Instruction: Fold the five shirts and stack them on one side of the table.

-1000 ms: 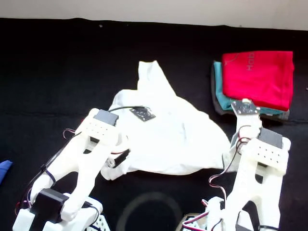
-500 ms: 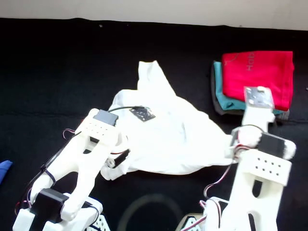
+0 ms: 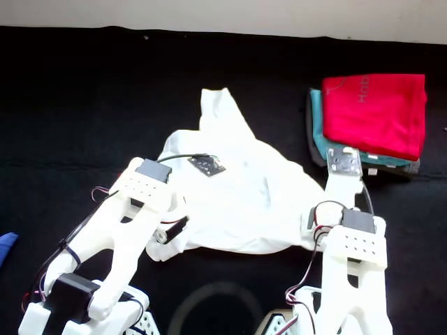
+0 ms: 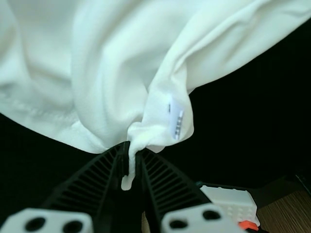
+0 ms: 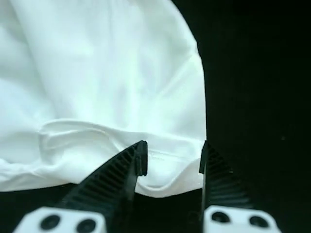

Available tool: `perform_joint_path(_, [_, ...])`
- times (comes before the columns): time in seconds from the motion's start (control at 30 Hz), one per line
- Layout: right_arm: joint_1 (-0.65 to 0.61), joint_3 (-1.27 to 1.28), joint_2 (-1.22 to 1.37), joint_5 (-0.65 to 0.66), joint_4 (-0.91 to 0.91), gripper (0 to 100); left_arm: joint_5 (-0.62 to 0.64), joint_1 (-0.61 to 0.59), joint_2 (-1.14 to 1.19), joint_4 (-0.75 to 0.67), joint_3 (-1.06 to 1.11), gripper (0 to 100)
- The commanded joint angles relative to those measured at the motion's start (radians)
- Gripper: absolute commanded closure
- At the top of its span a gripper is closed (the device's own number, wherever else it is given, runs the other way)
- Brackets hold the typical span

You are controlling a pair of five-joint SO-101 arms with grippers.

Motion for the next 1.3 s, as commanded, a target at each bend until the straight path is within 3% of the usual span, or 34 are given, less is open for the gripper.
perform_joint_path(0.0, [-0.004,0.002,-0.022,0.074,0.105,82.0,-0.006,0.004,-0.027,-0.002,-0.004,99])
perform_joint_path(0.27, [0.012,-0.044,-0.024,0.276,0.297,82.1,-0.006,0.004,-0.027,-0.008,-0.004,99])
perform_joint_path(0.5, [0.173,-0.269,-0.022,0.276,0.348,82.1,-0.006,0.004,-0.027,-0.006,-0.004,99])
perform_joint_path(0.63, [0.183,-0.302,-0.019,0.249,0.271,82.1,-0.008,0.004,-0.027,-0.008,-0.004,99])
perform_joint_path(0.83, [0.182,-0.087,-0.012,0.157,-0.019,82.1,-0.008,0.004,-0.027,-0.008,-0.004,99])
perform_joint_path(0.93, [0.157,0.028,-0.013,0.161,-0.081,82.1,-0.008,0.004,-0.027,-0.008,-0.004,99])
perform_joint_path(1.07, [0.094,0.101,-0.022,0.164,-0.058,82.1,-0.008,0.004,-0.027,-0.008,-0.005,99])
perform_joint_path(1.27, [0.050,0.065,-0.022,0.166,0.133,82.1,-0.008,0.004,-0.027,-0.008,-0.007,99])
